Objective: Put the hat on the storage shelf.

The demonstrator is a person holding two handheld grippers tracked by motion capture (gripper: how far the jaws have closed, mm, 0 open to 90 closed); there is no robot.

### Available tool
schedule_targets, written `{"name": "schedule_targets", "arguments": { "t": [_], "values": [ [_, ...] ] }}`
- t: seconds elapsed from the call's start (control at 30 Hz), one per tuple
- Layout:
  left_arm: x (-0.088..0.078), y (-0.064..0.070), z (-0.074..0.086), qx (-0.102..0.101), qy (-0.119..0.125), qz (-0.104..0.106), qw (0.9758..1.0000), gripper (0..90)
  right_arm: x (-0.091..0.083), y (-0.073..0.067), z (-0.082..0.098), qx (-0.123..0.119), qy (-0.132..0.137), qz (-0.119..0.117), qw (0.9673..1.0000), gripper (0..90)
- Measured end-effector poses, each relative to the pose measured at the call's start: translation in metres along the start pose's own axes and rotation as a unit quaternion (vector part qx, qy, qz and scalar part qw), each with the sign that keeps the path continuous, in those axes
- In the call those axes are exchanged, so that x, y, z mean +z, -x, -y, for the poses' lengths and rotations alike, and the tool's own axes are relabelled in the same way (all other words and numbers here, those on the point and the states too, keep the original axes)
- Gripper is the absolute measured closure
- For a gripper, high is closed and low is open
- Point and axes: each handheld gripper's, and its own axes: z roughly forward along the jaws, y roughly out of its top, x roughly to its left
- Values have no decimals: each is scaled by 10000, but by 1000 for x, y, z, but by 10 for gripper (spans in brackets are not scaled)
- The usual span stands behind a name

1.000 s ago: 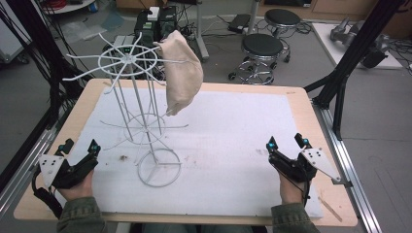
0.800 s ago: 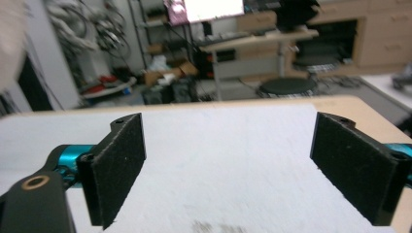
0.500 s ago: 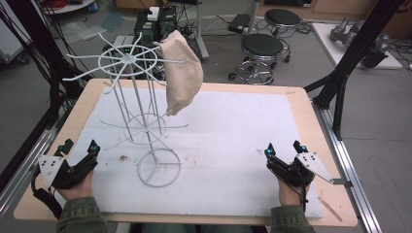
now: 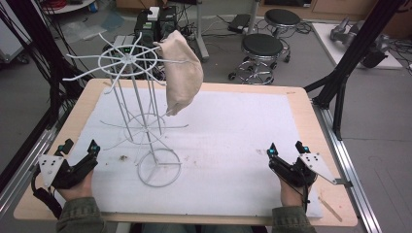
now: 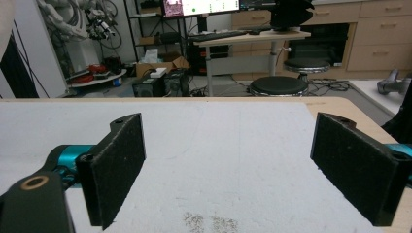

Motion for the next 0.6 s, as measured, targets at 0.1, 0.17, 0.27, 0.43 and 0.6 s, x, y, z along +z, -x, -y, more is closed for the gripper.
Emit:
{"name": "schedule_targets", "arguments": {
  "t": [0.1, 0.17, 0.27, 0.43, 0.6],
  "values": [
    [0, -1, 0, 4, -11, 3, 10000, 250, 0, 1, 0, 6, -5, 6, 10000, 118],
    [0, -1, 0, 1, -12, -11, 10000, 250, -1, 1, 0, -21, -4, 2, 10000, 117],
    [1, -1, 1, -5, -19, -7, 10000, 251, -1, 1, 0, 10, 25, 2, 10000, 118],
    [1, 0, 0, 2, -15, 29, 10000, 251, -1, 1, 0, 12, 48, 9, 10000, 118],
    [1, -1, 1, -7, -27, 30, 10000, 251, -1, 1, 0, 41, 34, 7, 10000, 117]
  ]
}}
